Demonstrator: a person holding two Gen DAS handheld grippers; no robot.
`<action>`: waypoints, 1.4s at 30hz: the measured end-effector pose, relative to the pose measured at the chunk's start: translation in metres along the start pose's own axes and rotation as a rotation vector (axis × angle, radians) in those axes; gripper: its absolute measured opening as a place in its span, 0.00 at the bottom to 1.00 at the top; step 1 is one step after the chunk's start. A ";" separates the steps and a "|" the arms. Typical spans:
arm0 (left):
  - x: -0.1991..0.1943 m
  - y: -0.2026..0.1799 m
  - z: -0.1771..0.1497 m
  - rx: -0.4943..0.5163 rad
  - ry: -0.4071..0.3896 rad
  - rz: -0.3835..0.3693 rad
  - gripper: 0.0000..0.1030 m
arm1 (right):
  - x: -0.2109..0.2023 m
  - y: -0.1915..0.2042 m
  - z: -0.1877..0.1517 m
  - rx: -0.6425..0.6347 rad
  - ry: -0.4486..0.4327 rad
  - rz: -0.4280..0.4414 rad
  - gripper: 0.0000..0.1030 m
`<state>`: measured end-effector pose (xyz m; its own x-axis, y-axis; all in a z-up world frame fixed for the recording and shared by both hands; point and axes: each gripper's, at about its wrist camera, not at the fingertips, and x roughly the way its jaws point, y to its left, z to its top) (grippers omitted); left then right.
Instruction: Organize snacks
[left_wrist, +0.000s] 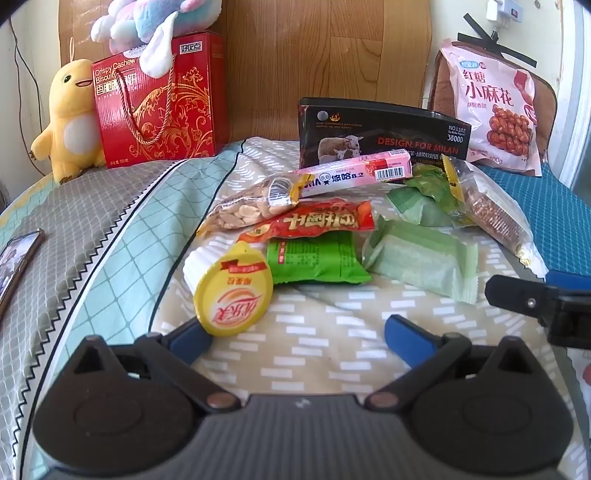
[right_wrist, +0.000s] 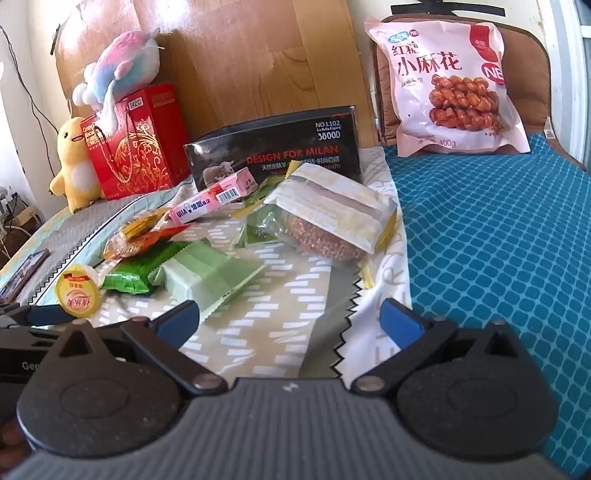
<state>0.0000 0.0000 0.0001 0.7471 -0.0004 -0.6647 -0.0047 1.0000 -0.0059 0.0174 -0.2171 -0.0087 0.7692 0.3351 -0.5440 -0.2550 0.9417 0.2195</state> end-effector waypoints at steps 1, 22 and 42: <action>0.000 0.000 0.000 0.000 -0.001 0.000 1.00 | 0.000 0.000 0.000 0.001 0.000 0.001 1.00; -0.011 0.002 -0.011 0.046 -0.035 -0.026 1.00 | -0.002 -0.006 -0.001 0.072 -0.036 0.036 1.00; -0.022 0.014 -0.015 -0.032 -0.113 -0.057 1.00 | -0.002 -0.006 0.000 0.069 -0.035 0.028 1.00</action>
<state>-0.0263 0.0137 0.0029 0.8171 -0.0547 -0.5738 0.0201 0.9976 -0.0665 0.0172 -0.2231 -0.0094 0.7828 0.3593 -0.5081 -0.2372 0.9271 0.2901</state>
